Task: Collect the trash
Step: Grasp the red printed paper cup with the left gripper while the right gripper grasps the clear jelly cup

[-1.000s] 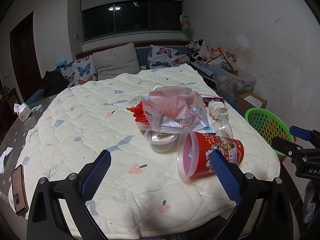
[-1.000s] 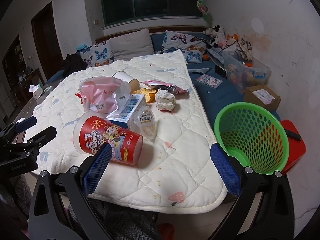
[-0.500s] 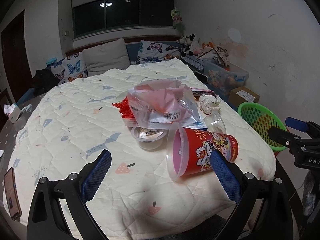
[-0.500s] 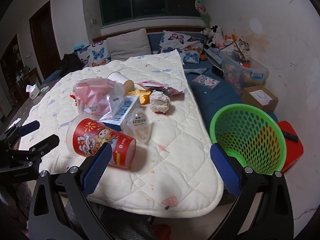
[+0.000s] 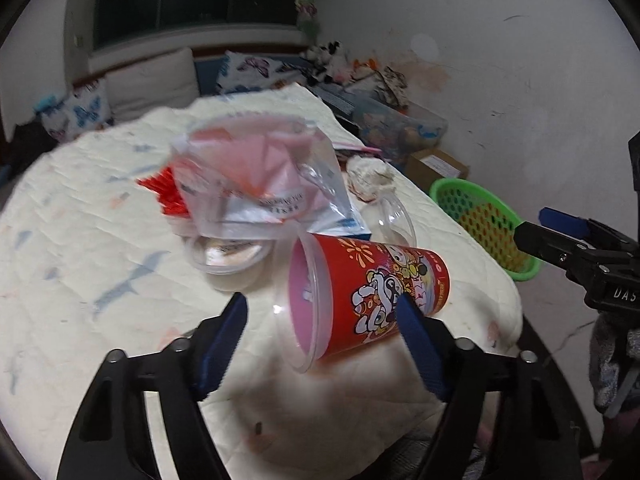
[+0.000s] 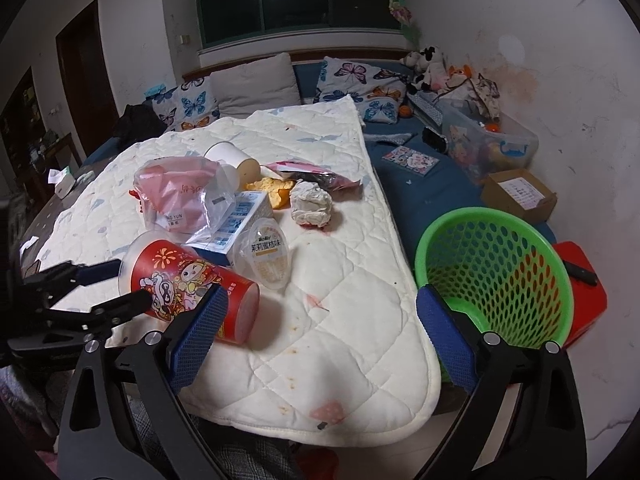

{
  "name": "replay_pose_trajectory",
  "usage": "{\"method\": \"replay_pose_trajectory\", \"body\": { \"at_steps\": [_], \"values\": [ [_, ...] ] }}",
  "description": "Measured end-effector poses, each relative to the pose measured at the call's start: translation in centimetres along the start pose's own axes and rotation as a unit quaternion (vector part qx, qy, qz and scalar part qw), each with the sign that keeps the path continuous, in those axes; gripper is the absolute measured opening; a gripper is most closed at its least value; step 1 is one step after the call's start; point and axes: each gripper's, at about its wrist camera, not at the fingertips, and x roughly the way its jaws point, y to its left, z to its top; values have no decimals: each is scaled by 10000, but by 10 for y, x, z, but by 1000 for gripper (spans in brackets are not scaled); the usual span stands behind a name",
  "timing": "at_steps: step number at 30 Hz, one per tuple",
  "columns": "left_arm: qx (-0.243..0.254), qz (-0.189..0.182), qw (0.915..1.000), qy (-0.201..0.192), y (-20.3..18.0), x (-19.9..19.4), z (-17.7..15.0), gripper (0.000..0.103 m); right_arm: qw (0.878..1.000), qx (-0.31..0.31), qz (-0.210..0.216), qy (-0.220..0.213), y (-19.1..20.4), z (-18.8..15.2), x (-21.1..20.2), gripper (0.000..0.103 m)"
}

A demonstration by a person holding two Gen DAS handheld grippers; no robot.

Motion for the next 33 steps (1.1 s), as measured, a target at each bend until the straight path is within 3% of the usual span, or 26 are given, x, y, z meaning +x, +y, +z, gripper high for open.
{"method": "replay_pose_trajectory", "body": {
  "at_steps": [6,9,13,15,20,28,33],
  "values": [
    [111,-464,9988,121,-1,15,0,72,9999,-55,79,38,3,5,9,92],
    [166,-634,9977,157,-2,18,-1,67,9998,-67,193,77,4,7,15,92],
    [159,-946,9952,199,-2,23,-2,48,9992,-118,364,142,6,10,24,91],
    [124,-1038,9943,200,-2,23,-2,44,9986,-81,485,199,5,10,29,91],
    [9,-1355,9907,131,0,13,-5,20,9964,-10,788,319,3,12,39,89],
    [77,-1318,9912,-40,-2,-10,-10,8,9931,91,1092,414,-4,16,53,84],
    [20,-1178,9928,-196,5,-30,-10,6,9891,193,1351,545,-8,17,67,79]
  ]
}}
